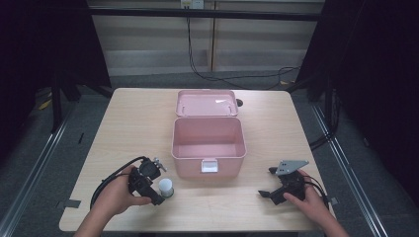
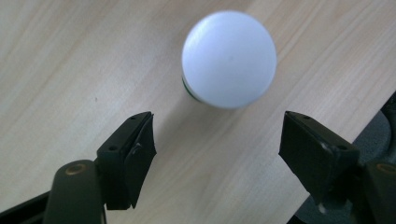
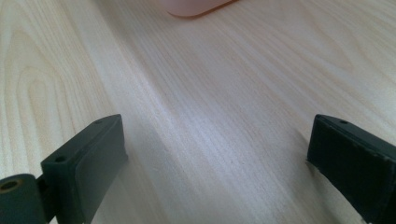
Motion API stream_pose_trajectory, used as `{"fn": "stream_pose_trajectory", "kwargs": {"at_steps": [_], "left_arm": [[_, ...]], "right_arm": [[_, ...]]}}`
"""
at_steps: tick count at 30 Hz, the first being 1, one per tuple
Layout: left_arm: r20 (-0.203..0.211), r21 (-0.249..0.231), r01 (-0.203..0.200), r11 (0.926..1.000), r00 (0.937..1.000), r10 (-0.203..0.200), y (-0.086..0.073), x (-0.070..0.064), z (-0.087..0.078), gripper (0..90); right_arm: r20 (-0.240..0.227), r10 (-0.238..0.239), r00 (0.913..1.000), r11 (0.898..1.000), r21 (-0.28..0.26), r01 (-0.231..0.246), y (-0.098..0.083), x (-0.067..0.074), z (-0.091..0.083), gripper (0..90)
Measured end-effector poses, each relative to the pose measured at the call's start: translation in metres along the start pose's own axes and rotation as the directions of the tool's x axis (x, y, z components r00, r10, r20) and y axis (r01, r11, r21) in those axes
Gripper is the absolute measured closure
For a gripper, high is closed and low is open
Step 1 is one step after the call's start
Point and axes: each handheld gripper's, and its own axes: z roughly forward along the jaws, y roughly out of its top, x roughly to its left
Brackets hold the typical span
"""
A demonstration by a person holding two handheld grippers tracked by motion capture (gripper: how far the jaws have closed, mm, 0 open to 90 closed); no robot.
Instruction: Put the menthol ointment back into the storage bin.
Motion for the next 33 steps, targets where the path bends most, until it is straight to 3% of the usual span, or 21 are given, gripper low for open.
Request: {"fn": "stream_pose_trajectory", "kwargs": {"at_steps": [13,21,33], "left_arm": [[0.006,0.036,-0.011,0.9993,0.9999,0.011,0.021,0.005,0.002,32.8],[0.015,0.048,-0.004,0.9988,0.9999,0.004,0.03,0.001,0.003,36.3],[-0.001,0.087,-0.01,0.9962,1.0,0.01,0.04,-0.002,0.002,49.8]], "right_arm": [[0.0,0.0,1.0,1.0,-0.001,0.0,0.0,0.0,0.0,3.9],[0.001,0.0,1.0,1.0,0.0,0.0,0.0,0.0,0.0,3.9],[0.0,0.0,1.0,1.0,0.0,0.0,0.0,0.0,0.0,3.9]]}}
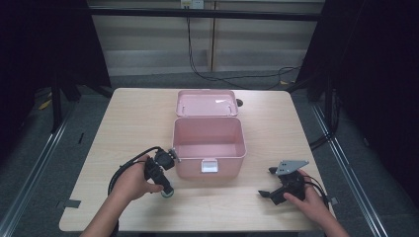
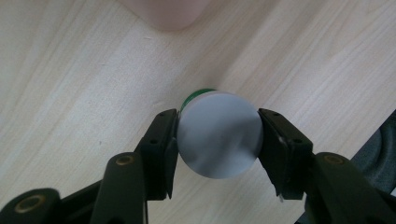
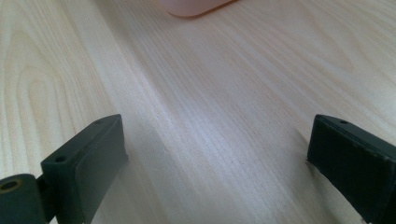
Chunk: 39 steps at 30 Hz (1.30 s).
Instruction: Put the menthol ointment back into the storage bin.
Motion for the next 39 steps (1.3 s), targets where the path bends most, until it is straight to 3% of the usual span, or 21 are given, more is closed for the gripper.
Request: {"fn": "stream_pose_trajectory", "kwargs": {"at_steps": [4,10,27,39], "left_arm": [[-0.019,0.045,-0.008,0.9989,0.9998,0.009,0.001,-0.001,-0.003,50.2],[-0.005,0.061,-0.01,0.9981,0.9999,0.011,0.002,-0.004,-0.017,50.3],[0.022,0.073,0.025,0.997,0.9994,-0.026,0.018,-0.011,-0.079,50.4],[0.026,0.055,0.035,0.9979,0.999,-0.036,0.03,-0.01,-0.109,50.4]], "right_arm": [[0.0,0.0,1.0,1.0,0.0,0.0,0.0,0.0,0.0,3.9],[0.001,0.001,1.0,1.0,0.001,-0.001,0.0,0.0,0.0,3.9],[0.001,0.0,1.0,1.0,-0.002,0.0,0.0,0.0,0.0,3.9],[0.001,0.0,1.0,1.0,-0.002,0.0,0.0,0.0,0.0,3.9]]}}
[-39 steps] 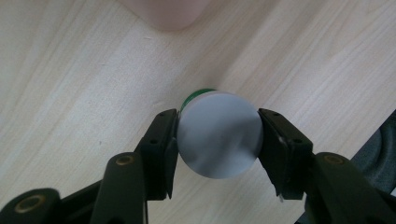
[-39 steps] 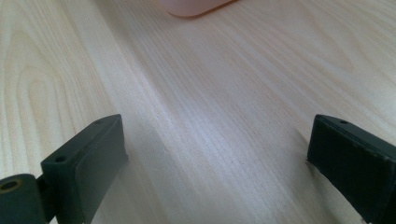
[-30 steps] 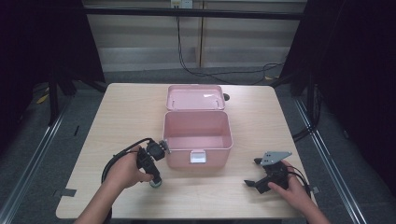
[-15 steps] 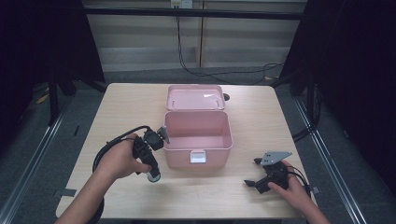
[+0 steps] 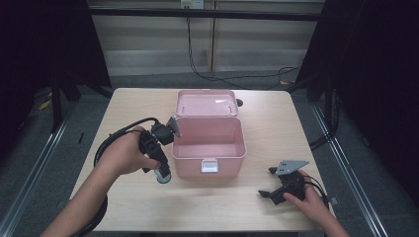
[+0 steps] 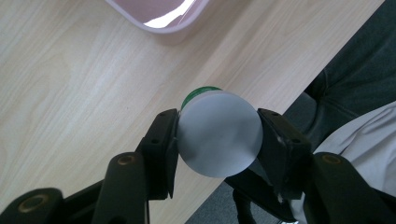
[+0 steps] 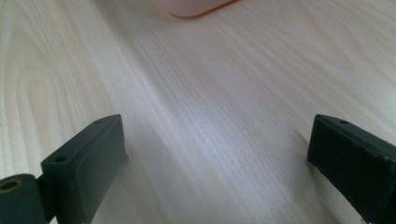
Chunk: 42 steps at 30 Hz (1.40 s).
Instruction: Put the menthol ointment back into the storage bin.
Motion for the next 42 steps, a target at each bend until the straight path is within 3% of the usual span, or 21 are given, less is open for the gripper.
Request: {"fn": "stream_pose_trajectory", "kwargs": {"at_steps": [12,23,32,36,42], "left_arm": [[0.016,-0.008,0.046,0.9989,0.9988,-0.046,0.016,0.009,-0.017,50.4],[-0.006,-0.036,0.073,0.9967,0.9973,-0.073,0.046,0.013,-0.034,50.4],[-0.019,-0.049,0.1,0.9938,0.9947,-0.101,0.068,0.014,-0.031,50.5],[-0.057,-0.05,0.139,0.989,0.9882,-0.142,0.079,0.017,-0.027,50.5],[-0.051,-0.053,0.153,0.9869,0.9865,-0.155,0.088,0.019,-0.019,50.5]], "right_arm": [[-0.001,0.0,1.0,1.0,0.002,0.0,0.0,0.0,0.0,3.9],[-0.001,0.0,1.0,1.0,0.002,0.0,0.0,0.0,0.0,3.9],[-0.001,0.0,1.0,1.0,0.002,0.0,0.0,0.0,0.0,3.9],[-0.002,0.001,1.0,1.0,0.004,-0.001,0.0,0.0,0.0,3.8],[-0.001,0.002,1.0,1.0,0.004,-0.002,0.0,0.0,0.0,3.8]]}}
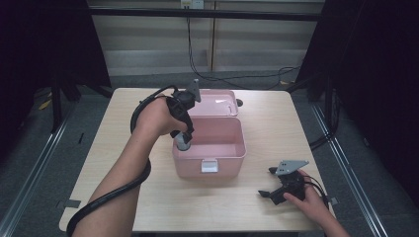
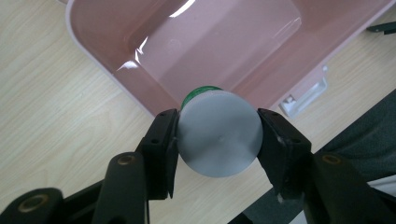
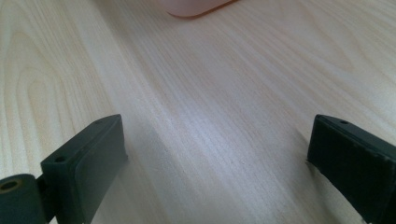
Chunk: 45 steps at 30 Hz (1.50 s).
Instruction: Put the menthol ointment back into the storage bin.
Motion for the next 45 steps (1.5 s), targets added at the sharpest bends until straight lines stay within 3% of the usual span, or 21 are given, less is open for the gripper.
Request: {"fn": "stream_pose_trajectory", "kwargs": {"at_steps": [13,21,28,31,39,43,45], "left_arm": [[-0.003,-0.016,0.069,0.9975,0.9976,-0.069,0.018,0.009,0.023,50.5],[-0.022,-0.02,0.117,0.9929,0.9928,-0.117,0.027,0.013,0.036,50.5],[-0.012,-0.01,0.172,0.985,0.9849,-0.173,0.034,0.015,0.052,50.5],[-0.013,-0.005,0.175,0.9845,0.9844,-0.175,0.037,0.018,0.057,50.5],[-0.023,-0.012,0.238,0.9712,0.9709,-0.238,0.041,0.024,0.07,50.5],[-0.029,-0.009,0.23,0.9731,0.9727,-0.23,0.044,0.026,0.075,50.5],[-0.029,-0.024,0.258,0.9657,0.9654,-0.259,0.046,0.026,0.078,50.5]], "right_arm": [[0.0,0.0,1.0,1.0,0.0,0.0,0.0,0.0,0.0,3.8],[0.0,0.0,1.0,1.0,0.0,0.0,0.0,0.0,0.0,3.8],[0.0,-0.001,1.0,1.0,-0.002,0.001,0.0,0.0,0.0,3.8],[0.0,-0.001,1.0,1.0,-0.002,0.001,0.0,0.0,0.0,3.8],[0.0,-0.001,1.0,1.0,-0.002,0.001,0.0,0.0,0.0,3.8],[0.0,-0.001,1.0,1.0,-0.002,0.001,0.0,0.0,0.0,3.8],[0.001,-0.002,1.0,1.0,-0.002,0.002,0.0,0.0,0.0,3.8]]}}
